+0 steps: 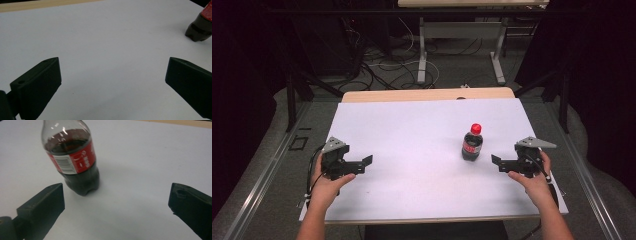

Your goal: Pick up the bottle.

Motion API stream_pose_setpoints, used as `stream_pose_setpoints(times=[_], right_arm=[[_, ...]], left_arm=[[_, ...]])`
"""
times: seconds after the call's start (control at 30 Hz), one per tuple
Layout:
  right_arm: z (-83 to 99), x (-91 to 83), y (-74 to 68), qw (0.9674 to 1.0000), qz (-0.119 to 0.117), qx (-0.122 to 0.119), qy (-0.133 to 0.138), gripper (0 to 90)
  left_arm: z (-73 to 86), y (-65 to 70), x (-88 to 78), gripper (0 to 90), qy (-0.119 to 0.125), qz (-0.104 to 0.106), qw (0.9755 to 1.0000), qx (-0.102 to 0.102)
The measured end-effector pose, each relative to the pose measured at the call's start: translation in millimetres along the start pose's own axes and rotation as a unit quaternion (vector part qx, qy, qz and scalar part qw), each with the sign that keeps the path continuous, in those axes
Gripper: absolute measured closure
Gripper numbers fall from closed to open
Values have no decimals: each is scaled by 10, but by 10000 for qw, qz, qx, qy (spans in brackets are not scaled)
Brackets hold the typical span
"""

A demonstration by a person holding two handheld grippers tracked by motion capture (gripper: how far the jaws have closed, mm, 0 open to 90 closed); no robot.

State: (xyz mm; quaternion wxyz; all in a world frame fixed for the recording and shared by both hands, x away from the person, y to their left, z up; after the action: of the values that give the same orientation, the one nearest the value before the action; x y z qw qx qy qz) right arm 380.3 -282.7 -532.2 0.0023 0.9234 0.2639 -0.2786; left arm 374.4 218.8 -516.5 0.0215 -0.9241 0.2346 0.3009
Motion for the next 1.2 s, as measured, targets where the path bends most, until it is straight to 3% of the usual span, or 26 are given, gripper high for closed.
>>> stream_pose_setpoints(times=[0.13, 0.37, 0.5, 0.8, 1.03, 1.2], right_arm=[[-96, 102, -118, 9993, -315, -157, 107, 59], [-251, 345, -246, 9972, -658, -355, 45, 97], [-304, 571, -292, 9964, -645, -555, -28, 119], [-254, 865, -350, 9942, -822, -694, -99, 187], [-250, 937, -382, 9945, -785, -679, -107, 268], [-249, 912, -397, 9939, -638, -884, -137, 287]], left_arm=[[-39, 79, -2, 10, -12, 64, 9998, 180], [-42, 138, 26, 18, -6, 144, 9996, 238], [-25, 143, 39, 20, -64, 132, 9996, 222], [0, 133, 69, 22, -125, 141, 9995, 255], [5, 109, 56, 23, -127, 137, 9995, 235], [0, 104, 46, 54, -82, 136, 9997, 203]])
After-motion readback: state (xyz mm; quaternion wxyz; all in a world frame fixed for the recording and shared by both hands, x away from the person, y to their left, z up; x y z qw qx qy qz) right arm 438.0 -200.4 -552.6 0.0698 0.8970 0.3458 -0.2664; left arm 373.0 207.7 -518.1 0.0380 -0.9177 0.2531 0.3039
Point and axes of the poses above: each handheld gripper's, and its own axes: x roughly forward along the jaws, z roughly out of its underside, y roughly to its right, the point moved 5 cm from there along x, roughly forward along the jaws, and after that the axes turned 5 degrees about -z, right-handed, at the moved point
